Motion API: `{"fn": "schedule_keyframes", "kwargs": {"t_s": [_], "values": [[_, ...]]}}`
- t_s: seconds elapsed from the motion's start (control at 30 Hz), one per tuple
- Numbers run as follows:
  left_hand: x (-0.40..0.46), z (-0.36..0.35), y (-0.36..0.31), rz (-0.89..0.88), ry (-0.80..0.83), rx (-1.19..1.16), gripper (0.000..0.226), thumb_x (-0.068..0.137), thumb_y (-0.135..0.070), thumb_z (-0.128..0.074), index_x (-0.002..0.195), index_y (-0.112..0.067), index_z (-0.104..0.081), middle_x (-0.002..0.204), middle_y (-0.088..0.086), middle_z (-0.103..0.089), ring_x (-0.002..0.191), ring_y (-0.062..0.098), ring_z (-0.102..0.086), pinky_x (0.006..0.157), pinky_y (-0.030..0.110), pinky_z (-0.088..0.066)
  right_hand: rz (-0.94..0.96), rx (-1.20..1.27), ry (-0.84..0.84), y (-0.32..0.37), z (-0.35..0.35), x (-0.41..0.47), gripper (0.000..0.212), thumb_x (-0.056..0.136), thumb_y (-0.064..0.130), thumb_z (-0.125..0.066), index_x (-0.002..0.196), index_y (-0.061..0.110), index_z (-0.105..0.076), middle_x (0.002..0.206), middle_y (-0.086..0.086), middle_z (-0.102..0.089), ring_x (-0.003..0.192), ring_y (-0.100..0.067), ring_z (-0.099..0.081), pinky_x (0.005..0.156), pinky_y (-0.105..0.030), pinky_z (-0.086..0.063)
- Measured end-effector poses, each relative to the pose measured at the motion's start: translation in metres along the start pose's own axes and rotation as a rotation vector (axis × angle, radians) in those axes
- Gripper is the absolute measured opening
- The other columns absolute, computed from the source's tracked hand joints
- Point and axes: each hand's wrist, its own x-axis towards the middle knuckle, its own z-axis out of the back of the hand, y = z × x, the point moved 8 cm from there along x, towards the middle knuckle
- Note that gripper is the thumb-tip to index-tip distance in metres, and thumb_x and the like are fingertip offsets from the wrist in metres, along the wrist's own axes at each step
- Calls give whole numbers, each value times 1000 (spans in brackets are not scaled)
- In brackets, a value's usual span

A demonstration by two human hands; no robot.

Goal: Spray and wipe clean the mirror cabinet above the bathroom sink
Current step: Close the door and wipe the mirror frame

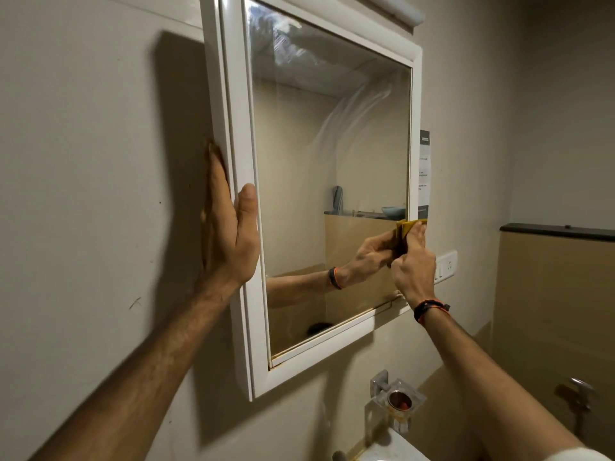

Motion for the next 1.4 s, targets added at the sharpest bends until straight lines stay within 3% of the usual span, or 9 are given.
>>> {"fn": "schedule_keyframes", "kwargs": {"t_s": [0.1,0.3,0.47,0.67,0.83,1.1,1.17,1.27,1.4], "values": [[-3,0,-1,11,0,10,60,104,-27,-35,154,-2,-14,163,9,-18,150,14,-17,120,20,-16,54,-35,-32,21,11,27,73,94,-7,-44,156,10,-9,157,-18,-27,132,-41,-45,112,-50,-35],[-3,1,-3,13,-6,34,59,104,-25,-35,154,-2,-15,163,9,-18,150,13,-17,120,19,-16,131,-55,-92,52,23,68,72,94,-6,-46,156,8,-10,156,-20,-30,132,-41,-45,111,-49,-38],[-3,1,-1,25,2,28,59,104,-27,-34,155,-5,-14,163,6,-18,150,12,-18,122,31,-19,168,-46,-78,31,12,43,75,95,-3,-47,157,13,-7,162,-12,-18,133,-38,-45,111,-50,-38],[-3,1,0,31,-5,29,60,103,-30,-33,155,-6,-16,162,6,-21,149,15,-22,120,42,-24,155,-28,-39,11,5,21,76,94,-6,-47,156,14,-9,162,-12,-16,142,-36,-34,114,-49,-33],[-3,1,0,33,-4,30,60,104,-31,-33,155,-7,-15,162,5,-22,149,14,-23,120,42,-25,178,-35,-69,40,20,50,72,96,-3,-46,156,11,-8,160,-17,-22,133,-40,-45,112,-49,-36],[-1,2,0,28,12,28,60,103,-30,-33,155,-5,-16,162,6,-23,149,16,-24,119,47,-26,216,-86,-116,87,39,105,78,89,-7,-48,155,5,-7,162,-16,-12,135,-41,-40,114,-45,-35],[1,2,-1,20,21,16,61,102,-31,-34,155,-5,-17,161,7,-24,148,18,-25,120,41,-26,229,-68,-108,80,34,98,80,89,-7,-48,156,7,-5,163,-13,-9,140,-37,-35,115,-45,-33],[18,3,-4,5,15,-7,62,102,-34,-37,155,-6,-19,161,7,-25,148,17,-25,117,18,-25,243,-45,-84,66,27,83,82,90,-7,-48,156,9,-3,163,-11,-8,145,-33,-27,117,-46,-30],[63,3,-8,-19,-13,-14,67,100,-40,-37,155,-5,-18,162,6,-22,149,12,-22,121,29,-22,238,-30,-77,49,22,65,80,92,-6,-48,156,11,-5,163,-10,-10,144,-34,-30,116,-47,-32]]}}
